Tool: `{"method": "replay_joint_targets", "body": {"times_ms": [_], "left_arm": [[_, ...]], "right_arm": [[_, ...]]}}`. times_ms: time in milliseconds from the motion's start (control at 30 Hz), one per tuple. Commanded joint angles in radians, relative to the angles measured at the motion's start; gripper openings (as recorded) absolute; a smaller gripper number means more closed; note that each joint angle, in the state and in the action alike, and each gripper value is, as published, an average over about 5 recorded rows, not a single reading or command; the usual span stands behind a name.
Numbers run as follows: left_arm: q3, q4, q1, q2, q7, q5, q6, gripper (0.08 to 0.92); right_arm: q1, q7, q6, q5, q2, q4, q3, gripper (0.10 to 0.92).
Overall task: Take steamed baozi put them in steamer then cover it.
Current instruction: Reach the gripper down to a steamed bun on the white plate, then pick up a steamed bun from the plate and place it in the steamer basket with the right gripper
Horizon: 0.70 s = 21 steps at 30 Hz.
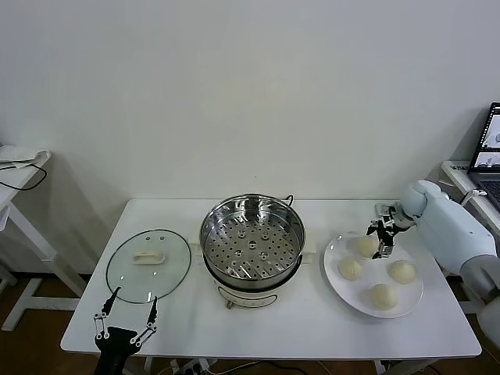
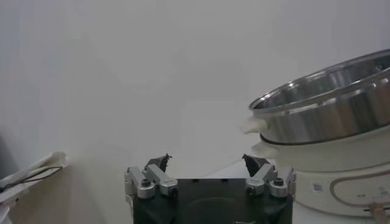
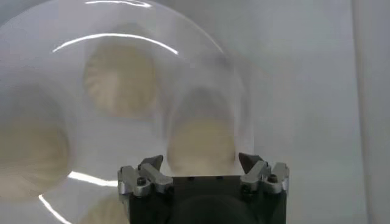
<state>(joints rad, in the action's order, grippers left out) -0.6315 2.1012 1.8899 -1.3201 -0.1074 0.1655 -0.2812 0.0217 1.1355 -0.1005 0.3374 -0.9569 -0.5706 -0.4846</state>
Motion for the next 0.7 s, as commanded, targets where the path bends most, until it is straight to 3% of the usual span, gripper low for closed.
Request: {"method": "replay_joint_targets", "body": {"times_ms": [33, 267, 467, 700], "left_arm": [[-0.001, 0.002, 0.002, -0.001, -0.002, 0.0, 0.0, 0.823], [0.0, 0.003, 0.001, 0.001, -0.006, 0.0, 0.001, 0.823], [0.0, 0.008, -0.001, 0.009, -0.008, -0.001, 0.0, 0.823], [0.005, 0.011, -0.007, 0.016, -0.009, -0.002, 0.002, 0.823]], "right_arm": [[0.001, -0.025, -0.004, 0.009, -0.017, 0.004, -0.011, 0.769], [-0.017, -0.02, -0.002, -0.024, 0.017, -0.074, -0.06, 0.698], [-0.163, 0.015, -0.025, -0.137, 0.133, -0.302, -0.222, 0.687], [-0.468, 0.052, -0.304, -0.207, 0.151, -0.535, -0.461, 0.693]]}}
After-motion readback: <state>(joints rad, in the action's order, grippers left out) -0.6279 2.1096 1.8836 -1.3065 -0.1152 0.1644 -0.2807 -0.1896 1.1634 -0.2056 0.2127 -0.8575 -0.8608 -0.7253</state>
